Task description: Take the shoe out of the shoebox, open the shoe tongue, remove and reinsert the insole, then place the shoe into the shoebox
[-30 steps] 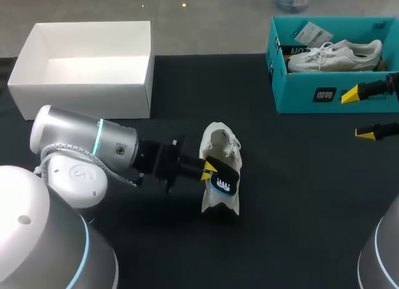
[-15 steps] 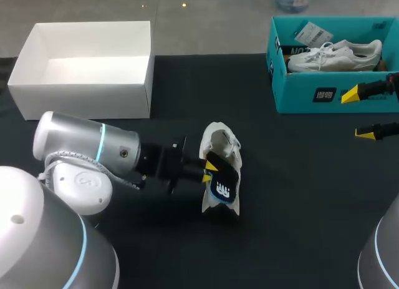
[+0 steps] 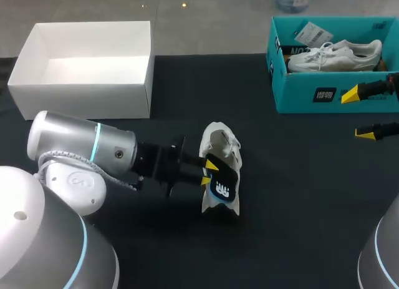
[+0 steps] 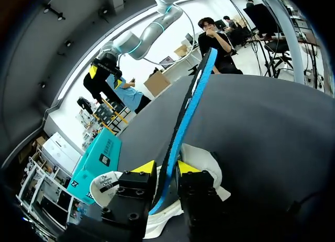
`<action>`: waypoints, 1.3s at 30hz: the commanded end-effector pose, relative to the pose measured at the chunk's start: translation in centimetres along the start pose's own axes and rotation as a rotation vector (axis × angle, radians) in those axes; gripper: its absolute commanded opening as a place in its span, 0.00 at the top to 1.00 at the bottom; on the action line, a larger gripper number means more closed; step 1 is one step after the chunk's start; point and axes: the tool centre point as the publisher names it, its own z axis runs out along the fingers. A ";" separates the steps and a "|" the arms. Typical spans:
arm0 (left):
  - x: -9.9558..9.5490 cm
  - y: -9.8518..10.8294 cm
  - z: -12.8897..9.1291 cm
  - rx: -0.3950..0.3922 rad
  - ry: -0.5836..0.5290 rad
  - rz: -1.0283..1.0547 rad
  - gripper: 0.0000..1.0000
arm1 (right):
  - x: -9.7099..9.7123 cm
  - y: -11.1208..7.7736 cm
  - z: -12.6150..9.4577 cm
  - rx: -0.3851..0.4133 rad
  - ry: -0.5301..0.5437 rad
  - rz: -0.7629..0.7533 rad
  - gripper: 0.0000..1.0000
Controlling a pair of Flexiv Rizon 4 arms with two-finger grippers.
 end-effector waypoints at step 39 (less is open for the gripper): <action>-1.1 1.5 0.7 -0.072 -0.054 -0.063 0.58 | 0.0 0.0 0.1 -0.001 -0.002 0.001 0.00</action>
